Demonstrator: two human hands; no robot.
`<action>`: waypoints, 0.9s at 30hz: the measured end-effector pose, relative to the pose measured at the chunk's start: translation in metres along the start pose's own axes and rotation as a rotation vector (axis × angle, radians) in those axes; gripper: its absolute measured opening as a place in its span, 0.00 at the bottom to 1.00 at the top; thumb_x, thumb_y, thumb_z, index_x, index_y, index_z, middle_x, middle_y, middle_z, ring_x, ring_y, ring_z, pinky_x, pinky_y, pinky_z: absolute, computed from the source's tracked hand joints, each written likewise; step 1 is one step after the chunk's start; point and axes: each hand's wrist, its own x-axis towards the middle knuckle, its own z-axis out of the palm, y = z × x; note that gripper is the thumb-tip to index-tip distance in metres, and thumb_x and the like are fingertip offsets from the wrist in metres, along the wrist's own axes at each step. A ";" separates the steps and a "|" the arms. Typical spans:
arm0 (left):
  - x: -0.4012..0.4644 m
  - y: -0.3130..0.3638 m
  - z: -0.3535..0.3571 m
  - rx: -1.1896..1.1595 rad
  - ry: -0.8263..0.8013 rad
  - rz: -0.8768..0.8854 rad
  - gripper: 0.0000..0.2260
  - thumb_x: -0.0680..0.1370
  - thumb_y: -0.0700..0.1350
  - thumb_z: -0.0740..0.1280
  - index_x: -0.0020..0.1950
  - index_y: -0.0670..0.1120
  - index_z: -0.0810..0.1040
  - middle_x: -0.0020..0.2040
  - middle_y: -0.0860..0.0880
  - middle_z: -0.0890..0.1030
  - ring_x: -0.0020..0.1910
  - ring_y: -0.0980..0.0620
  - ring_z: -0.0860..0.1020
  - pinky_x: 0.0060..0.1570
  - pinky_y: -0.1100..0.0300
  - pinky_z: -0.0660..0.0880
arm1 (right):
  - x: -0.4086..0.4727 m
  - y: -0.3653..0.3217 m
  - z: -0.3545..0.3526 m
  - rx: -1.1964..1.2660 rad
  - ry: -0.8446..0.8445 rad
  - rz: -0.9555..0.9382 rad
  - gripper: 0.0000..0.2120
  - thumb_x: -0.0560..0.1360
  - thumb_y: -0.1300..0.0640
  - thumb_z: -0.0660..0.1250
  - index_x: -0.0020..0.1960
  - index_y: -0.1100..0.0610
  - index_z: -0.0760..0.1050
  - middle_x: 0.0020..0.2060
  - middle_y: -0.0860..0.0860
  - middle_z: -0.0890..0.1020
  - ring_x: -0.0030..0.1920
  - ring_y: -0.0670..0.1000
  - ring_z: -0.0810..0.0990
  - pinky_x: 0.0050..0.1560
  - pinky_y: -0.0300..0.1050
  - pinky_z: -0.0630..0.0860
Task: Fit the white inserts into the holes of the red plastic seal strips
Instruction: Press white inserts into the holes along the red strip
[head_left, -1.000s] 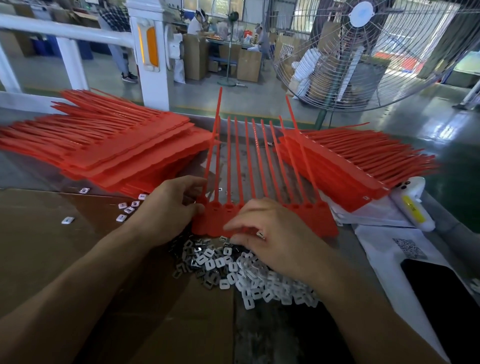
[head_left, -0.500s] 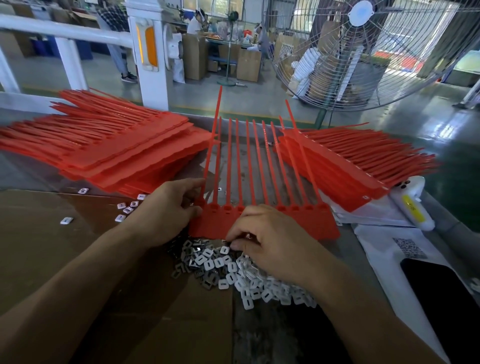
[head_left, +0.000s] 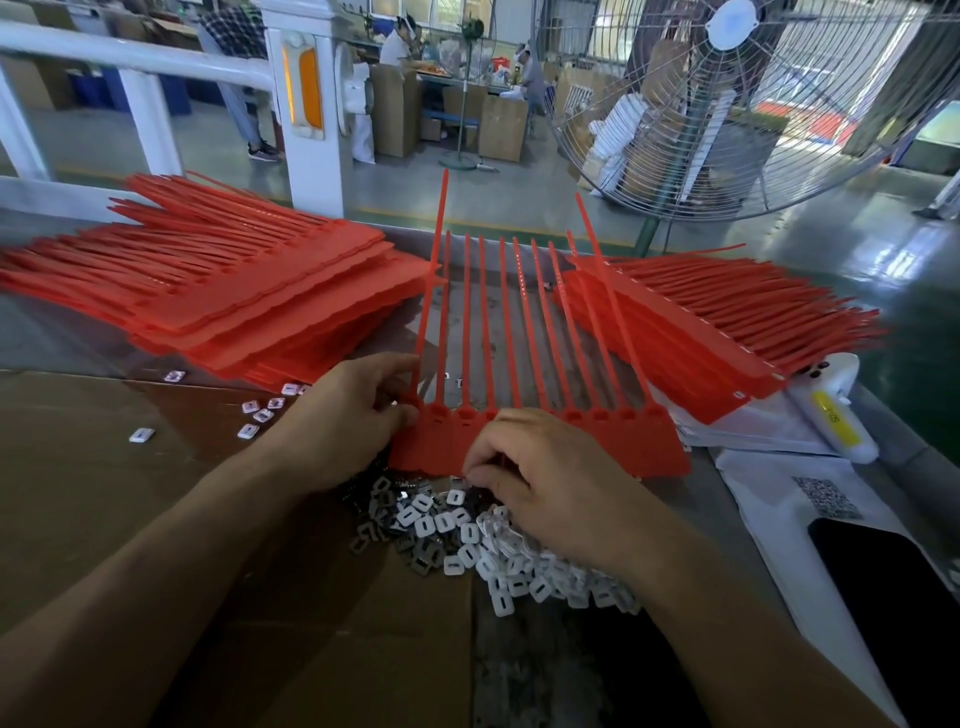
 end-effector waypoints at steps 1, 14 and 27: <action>0.000 0.000 0.000 0.012 0.013 0.003 0.20 0.80 0.41 0.70 0.71 0.56 0.75 0.52 0.61 0.81 0.50 0.66 0.81 0.45 0.74 0.75 | 0.000 0.000 0.000 0.015 0.007 0.009 0.04 0.83 0.53 0.66 0.52 0.49 0.79 0.47 0.39 0.78 0.53 0.38 0.74 0.57 0.37 0.72; 0.012 -0.013 -0.010 0.007 0.280 0.063 0.20 0.81 0.48 0.67 0.74 0.55 0.72 0.60 0.65 0.75 0.57 0.68 0.76 0.53 0.75 0.66 | -0.002 0.006 -0.001 0.170 0.094 0.113 0.05 0.84 0.54 0.64 0.53 0.50 0.78 0.47 0.39 0.81 0.51 0.36 0.78 0.47 0.30 0.71; 0.040 -0.029 -0.018 -0.759 0.286 -0.070 0.16 0.81 0.46 0.66 0.66 0.59 0.80 0.54 0.57 0.86 0.54 0.57 0.84 0.53 0.60 0.78 | -0.002 0.008 0.000 0.187 0.106 0.116 0.05 0.84 0.55 0.64 0.53 0.50 0.79 0.49 0.40 0.82 0.53 0.36 0.78 0.49 0.29 0.73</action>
